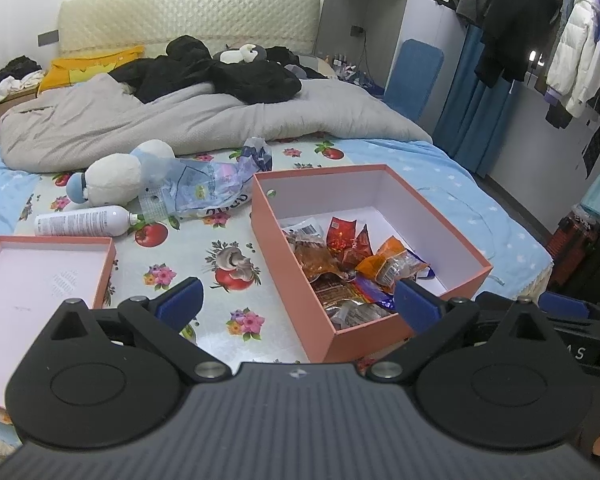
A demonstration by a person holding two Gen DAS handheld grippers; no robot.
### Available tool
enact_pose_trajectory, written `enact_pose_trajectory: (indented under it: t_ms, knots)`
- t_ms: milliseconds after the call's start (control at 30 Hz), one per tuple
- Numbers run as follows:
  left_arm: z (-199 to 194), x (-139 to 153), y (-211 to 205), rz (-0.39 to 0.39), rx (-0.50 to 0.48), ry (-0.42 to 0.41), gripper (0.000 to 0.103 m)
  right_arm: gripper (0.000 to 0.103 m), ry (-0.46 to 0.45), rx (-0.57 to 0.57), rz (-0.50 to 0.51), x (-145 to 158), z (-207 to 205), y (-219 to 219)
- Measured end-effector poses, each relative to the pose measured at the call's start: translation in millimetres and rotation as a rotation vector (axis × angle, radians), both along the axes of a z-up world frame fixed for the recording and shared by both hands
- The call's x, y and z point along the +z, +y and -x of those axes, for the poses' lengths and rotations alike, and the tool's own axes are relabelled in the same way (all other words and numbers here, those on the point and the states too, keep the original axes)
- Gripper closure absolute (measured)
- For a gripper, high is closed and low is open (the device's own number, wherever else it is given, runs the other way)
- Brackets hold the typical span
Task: Organize snacks
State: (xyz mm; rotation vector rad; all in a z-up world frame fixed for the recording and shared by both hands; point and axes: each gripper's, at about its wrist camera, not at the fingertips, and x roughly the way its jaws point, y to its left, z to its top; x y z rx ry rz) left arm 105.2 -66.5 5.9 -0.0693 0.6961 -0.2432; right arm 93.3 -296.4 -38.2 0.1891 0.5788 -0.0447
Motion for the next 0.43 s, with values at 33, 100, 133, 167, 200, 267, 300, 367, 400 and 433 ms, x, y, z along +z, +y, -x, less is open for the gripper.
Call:
enact_pose_trajectory:
  t_ms: [33, 100, 133, 167, 200, 267, 300, 367, 400, 433]
  knots:
    - [0.0, 0.5, 0.2, -0.001, 0.002, -0.002, 0.0, 0.0, -0.003, 0.001, 0.001, 0.2, 0.2, 0.1]
    - [-0.2, 1.4, 0.6, -0.001, 0.004, -0.003, 0.0, 0.0, -0.004, 0.005, -0.004, 0.4, 0.6, 0.3]
    - [-0.1, 1.7, 1.0, -0.001, 0.004, -0.004, 0.0, 0.0, -0.003, 0.006, -0.003, 0.5, 0.7, 0.8]
    - [0.2, 1.7, 1.2, -0.001, 0.005, -0.004, 0.0, 0.0, -0.003, 0.008, -0.002, 0.5, 0.9, 1.3]
    - [0.7, 1.7, 1.1, -0.001, 0.005, -0.004, 0.0, 0.0, -0.003, 0.01, -0.003, 0.4, 1.1, 1.4]
    - [0.9, 1.9, 1.5, -0.001, 0.006, -0.003, 0.0, 0.0, -0.006, 0.013, -0.003, 0.9, 1.6, 1.6]
    - [0.7, 2.0, 1.5, -0.001, 0.005, -0.003, 0.0, 0.0, -0.008, 0.014, -0.002, 1.2, 2.1, 1.8]
    - [0.7, 2.0, 1.5, -0.001, 0.004, -0.004, 0.0, 0.0, -0.012, 0.015, -0.003, 1.8, 3.1, 2.0]
    - [0.7, 2.0, 1.4, 0.0, 0.003, -0.003, 0.0, 0.0, -0.013, 0.014, -0.002, 1.9, 3.4, 1.7]
    - [1.1, 1.8, 2.0, 0.001, 0.003, -0.003, 0.0, 0.0, -0.013, 0.014, -0.003, 1.9, 3.6, 1.3]
